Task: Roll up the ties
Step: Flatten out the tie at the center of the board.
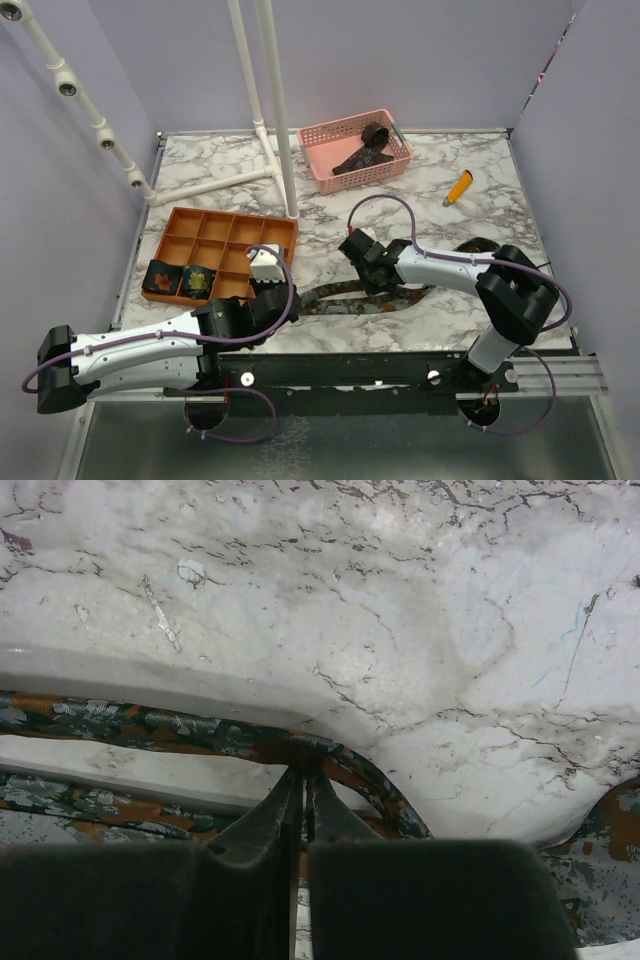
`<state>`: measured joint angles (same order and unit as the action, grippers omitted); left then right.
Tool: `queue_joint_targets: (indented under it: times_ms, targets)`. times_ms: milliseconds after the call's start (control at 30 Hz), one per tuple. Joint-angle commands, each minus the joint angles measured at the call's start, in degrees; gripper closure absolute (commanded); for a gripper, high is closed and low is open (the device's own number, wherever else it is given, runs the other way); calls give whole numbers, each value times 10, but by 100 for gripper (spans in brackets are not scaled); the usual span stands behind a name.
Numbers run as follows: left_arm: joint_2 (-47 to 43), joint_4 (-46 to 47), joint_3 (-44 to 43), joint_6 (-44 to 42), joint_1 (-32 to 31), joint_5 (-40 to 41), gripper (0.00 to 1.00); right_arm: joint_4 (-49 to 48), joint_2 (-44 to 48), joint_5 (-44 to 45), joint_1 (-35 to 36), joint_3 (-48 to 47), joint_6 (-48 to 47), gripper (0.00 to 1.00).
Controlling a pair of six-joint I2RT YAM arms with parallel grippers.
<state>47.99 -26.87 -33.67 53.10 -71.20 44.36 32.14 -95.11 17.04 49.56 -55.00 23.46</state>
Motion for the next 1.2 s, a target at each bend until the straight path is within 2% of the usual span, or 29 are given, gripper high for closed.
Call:
queue_joint_targets:
  times_ms: [0,267,433,600,700,867,1033,1067,1167]
  targets:
    - [-12,-19,4,-3,3,12,92,-13,-4,17,4,-7,10,99]
    - [-25,-26,2,-4,3,18,92,44,116,-19,4,-13,-1,100]
    - [-21,-26,2,-5,3,19,92,77,174,-126,4,-4,-18,100]
    - [-17,-25,5,3,3,9,92,104,192,-223,4,18,-1,100]
    - [-12,-24,8,10,3,4,92,105,181,-248,4,35,4,100]
    - [3,-21,11,17,3,-5,92,69,127,-225,4,46,21,100]
    - [21,-19,16,25,3,-21,92,25,48,-175,3,13,36,99]
    - [24,-18,17,25,3,-23,92,23,37,-163,3,4,39,90]
    - [33,-15,16,21,3,-28,92,26,56,-144,3,-5,55,54]
